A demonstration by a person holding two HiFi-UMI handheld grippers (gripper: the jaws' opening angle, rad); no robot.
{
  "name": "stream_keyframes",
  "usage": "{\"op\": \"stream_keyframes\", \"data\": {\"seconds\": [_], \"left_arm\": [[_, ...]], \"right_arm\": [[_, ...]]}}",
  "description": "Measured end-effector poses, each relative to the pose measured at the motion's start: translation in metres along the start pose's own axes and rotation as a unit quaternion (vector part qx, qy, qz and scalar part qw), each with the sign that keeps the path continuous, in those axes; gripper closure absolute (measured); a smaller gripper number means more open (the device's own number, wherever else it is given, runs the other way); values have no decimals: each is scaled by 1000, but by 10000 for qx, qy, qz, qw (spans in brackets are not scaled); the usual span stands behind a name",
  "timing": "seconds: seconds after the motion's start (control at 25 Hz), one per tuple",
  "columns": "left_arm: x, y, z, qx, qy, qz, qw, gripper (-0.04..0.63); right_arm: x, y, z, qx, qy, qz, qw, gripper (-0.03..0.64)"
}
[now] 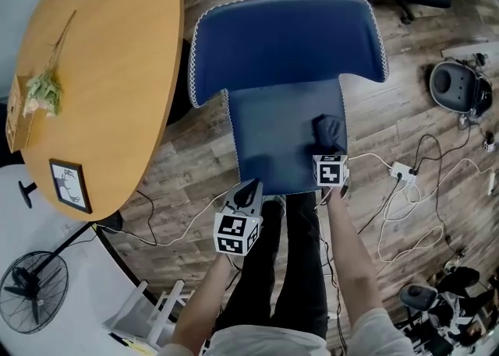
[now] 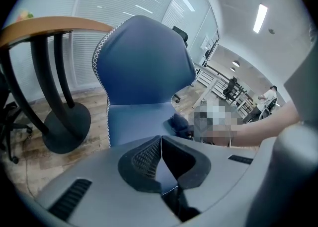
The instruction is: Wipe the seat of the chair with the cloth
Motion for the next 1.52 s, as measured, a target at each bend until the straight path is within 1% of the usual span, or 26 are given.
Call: {"op": "stream_keyframes", "data": {"seconds": [0.08,0.16,0.44,0.64,0.76,0.88,1.08,1.32,1.52], "left_arm": [[-2,-2,1,40,-43,-1,10000,568],[-7,-6,0,68,-71,11,10000,568],[-38,-19,-12,64,-270,201,9994,568],[-57,-26,-19,71,-431,304,9986,568],[-68,-32,-21,102,-533,382,9978,568],[-75,-35,-21,147,-614,434,9971,568],[-91,-43,-21,215,-733,523,9957,568],[-104,-52,-28,244,-843,618,9942,568],[-107,-56,-32,254,-870,656,9937,568]], "right_arm": [[-9,3,1,32,163,26,9999,555],[-17,5,4,21,207,6,9998,555],[-46,12,13,2,87,131,9999,557],[-86,20,24,-3,-91,347,9994,557],[-111,24,28,77,-17,420,9991,557],[-136,25,26,98,-6,556,9984,557],[-188,27,21,39,-423,801,9959,557],[-214,26,16,88,-331,840,9959,557],[-244,22,6,53,-450,1124,9926,557]]}}
Point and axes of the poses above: the fingertips, and each gripper's own axes: y forward along the fingers, x to its right, z out of its top, the point moved 6 cm from there along -y, backward along the fingers, and after that the axes turned 2 degrees about z, right-handed, at the moved point
